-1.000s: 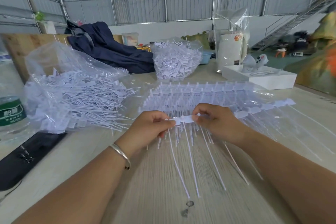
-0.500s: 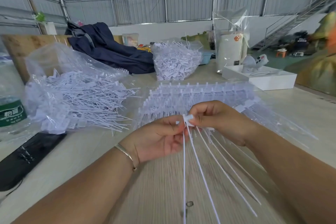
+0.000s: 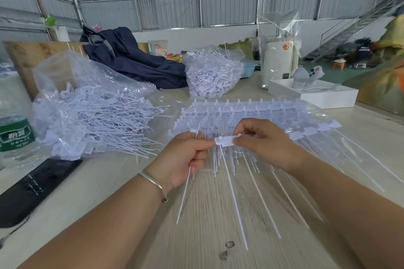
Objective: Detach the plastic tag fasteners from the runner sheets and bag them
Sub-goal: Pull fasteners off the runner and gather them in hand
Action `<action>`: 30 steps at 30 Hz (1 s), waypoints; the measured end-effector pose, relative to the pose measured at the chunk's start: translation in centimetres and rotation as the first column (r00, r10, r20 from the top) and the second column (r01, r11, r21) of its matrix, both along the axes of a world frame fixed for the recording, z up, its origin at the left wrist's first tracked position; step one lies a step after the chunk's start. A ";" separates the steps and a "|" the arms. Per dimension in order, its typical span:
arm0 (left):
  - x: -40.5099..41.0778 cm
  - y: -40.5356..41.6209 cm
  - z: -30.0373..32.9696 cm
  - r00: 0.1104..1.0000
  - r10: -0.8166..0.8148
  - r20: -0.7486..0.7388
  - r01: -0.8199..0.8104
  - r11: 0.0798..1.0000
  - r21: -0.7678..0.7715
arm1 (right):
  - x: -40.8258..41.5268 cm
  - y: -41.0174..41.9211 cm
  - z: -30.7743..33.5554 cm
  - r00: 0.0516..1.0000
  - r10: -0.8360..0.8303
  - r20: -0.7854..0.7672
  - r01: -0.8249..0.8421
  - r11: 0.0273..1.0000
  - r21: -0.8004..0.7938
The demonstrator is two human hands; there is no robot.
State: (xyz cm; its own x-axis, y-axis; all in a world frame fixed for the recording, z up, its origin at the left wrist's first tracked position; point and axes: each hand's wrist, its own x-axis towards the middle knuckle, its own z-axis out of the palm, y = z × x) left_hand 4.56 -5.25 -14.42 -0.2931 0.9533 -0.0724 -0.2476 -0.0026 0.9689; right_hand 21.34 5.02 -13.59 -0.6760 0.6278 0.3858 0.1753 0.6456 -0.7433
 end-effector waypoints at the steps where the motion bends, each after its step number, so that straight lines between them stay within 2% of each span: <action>1: 0.1 0.0 0.0 0.999 0.019 -0.027 -0.019 1.000 -0.013 | 0.0 0.0 -0.2 1.000 -0.001 0.019 0.001 1.000 0.028; 7: 0.4 -0.2 0.0 0.979 0.033 -0.201 -0.040 0.999 -0.030 | 0.1 -0.1 -0.4 0.995 0.007 0.096 -0.028 0.975 0.220; 11: 0.2 -0.4 -0.1 0.961 0.061 -0.269 -0.073 0.997 -0.036 | 0.2 0.1 -0.4 0.997 0.025 0.076 -0.041 0.977 0.207; 14: -0.4 -0.4 0.2 0.967 0.116 -0.226 -0.130 0.990 -0.047 | 0.6 0.8 0.0 0.997 -0.029 0.073 0.016 0.985 0.173; 17: -0.8 -0.5 0.4 0.986 0.058 -0.159 -0.071 0.994 -0.079 | 0.8 1.0 0.1 0.997 -0.034 0.071 0.025 0.992 0.125; 21: -0.5 -0.7 0.2 0.997 -0.077 -0.014 0.076 0.995 -0.064 | 0.8 0.5 0.2 0.992 0.126 -0.004 -0.126 0.988 -0.089; 23: 0.0 -1.1 0.2 0.978 -0.208 0.029 0.208 0.978 -0.013 | 0.9 0.2 0.4 0.974 0.226 -0.018 -0.226 0.957 -0.183; 26: 1.1 -1.3 0.6 0.930 -0.367 -0.017 0.367 0.929 0.052 | 1.0 -0.1 0.6 0.952 0.307 -0.014 -0.304 0.930 -0.206; 28: 1.5 -1.1 0.7 0.938 -0.342 -0.051 0.345 0.936 0.074 | 1.0 -0.1 0.8 0.960 0.273 -0.056 -0.279 0.939 -0.199; 30: 1.5 -0.9 0.8 0.956 -0.293 -0.006 0.292 0.953 0.085 | 1.0 -0.2 1.0 0.973 0.212 -0.093 -0.225 0.959 -0.171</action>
